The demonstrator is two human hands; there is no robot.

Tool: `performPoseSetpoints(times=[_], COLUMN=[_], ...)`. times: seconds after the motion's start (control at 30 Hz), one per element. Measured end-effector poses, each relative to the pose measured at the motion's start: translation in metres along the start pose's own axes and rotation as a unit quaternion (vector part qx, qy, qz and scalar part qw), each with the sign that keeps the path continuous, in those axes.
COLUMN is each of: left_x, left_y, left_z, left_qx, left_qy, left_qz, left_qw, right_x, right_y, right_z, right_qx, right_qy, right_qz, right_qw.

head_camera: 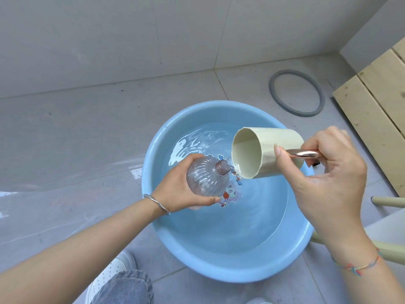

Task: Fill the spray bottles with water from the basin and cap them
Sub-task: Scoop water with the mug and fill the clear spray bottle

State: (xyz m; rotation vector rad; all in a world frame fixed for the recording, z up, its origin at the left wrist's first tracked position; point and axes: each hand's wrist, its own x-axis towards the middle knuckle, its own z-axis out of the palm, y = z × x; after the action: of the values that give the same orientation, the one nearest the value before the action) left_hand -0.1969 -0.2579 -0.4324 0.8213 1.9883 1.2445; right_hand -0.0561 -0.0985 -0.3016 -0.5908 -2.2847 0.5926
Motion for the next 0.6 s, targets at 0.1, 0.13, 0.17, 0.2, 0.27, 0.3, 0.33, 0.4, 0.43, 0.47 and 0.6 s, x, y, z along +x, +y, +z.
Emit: performPoseSetpoints(times=[0.1, 0.13, 0.17, 0.2, 0.27, 0.3, 0.33, 0.4, 0.43, 0.47, 0.6], left_x=[0.0004, 0.0004, 0.0002, 0.0001, -0.0001, -0.0002, -0.0002, -0.0004, -0.0006, -0.0007, -0.0007], left_y=[-0.0011, -0.0011, -0.0008, -0.0007, -0.0008, -0.0006, -0.0008, -0.0009, -0.0006, -0.0003, -0.0003], left_z=[0.0002, 0.0001, 0.0000, -0.0002, -0.0002, -0.0003, -0.0003, -0.0003, -0.0004, -0.0005, -0.0004], left_qx=[0.002, 0.005, 0.006, 0.005, 0.004, 0.004, 0.004, 0.000, -0.001, -0.002, -0.005], left_qy=[-0.002, -0.002, -0.002, -0.002, -0.002, -0.002, -0.002, -0.004, -0.004, -0.003, -0.001], left_qz=[0.000, 0.001, 0.000, 0.000, 0.000, 0.000, 0.000, -0.003, -0.003, -0.003, 0.002], left_qw=[1.000, 1.000, 1.000, 1.000, 1.000, 1.000, 1.000, 1.000, 1.000, 1.000, 1.000], right_x=[0.0002, 0.0003, 0.0004, 0.0004, 0.0003, 0.0002, 0.0000, -0.0003, -0.0004, -0.0005, -0.0007], right_y=[-0.0019, -0.0025, -0.0031, -0.0036, -0.0046, -0.0049, -0.0052, -0.0061, -0.0066, -0.0070, -0.0068], right_z=[0.0009, 0.0014, 0.0021, 0.0026, 0.0039, 0.0045, 0.0049, 0.0059, 0.0063, 0.0068, 0.0078], right_qx=[-0.007, -0.011, -0.014, -0.016, -0.017, -0.018, -0.018, -0.021, -0.024, -0.028, -0.039], right_qy=[-0.005, -0.006, -0.007, -0.008, -0.010, -0.010, -0.011, -0.011, -0.011, -0.010, -0.007], right_qz=[-0.010, -0.012, -0.015, -0.018, -0.027, -0.033, -0.038, -0.049, -0.055, -0.061, -0.079], right_qw=[1.000, 1.000, 1.000, 1.000, 0.999, 0.999, 0.999, 0.999, 0.998, 0.998, 0.996])
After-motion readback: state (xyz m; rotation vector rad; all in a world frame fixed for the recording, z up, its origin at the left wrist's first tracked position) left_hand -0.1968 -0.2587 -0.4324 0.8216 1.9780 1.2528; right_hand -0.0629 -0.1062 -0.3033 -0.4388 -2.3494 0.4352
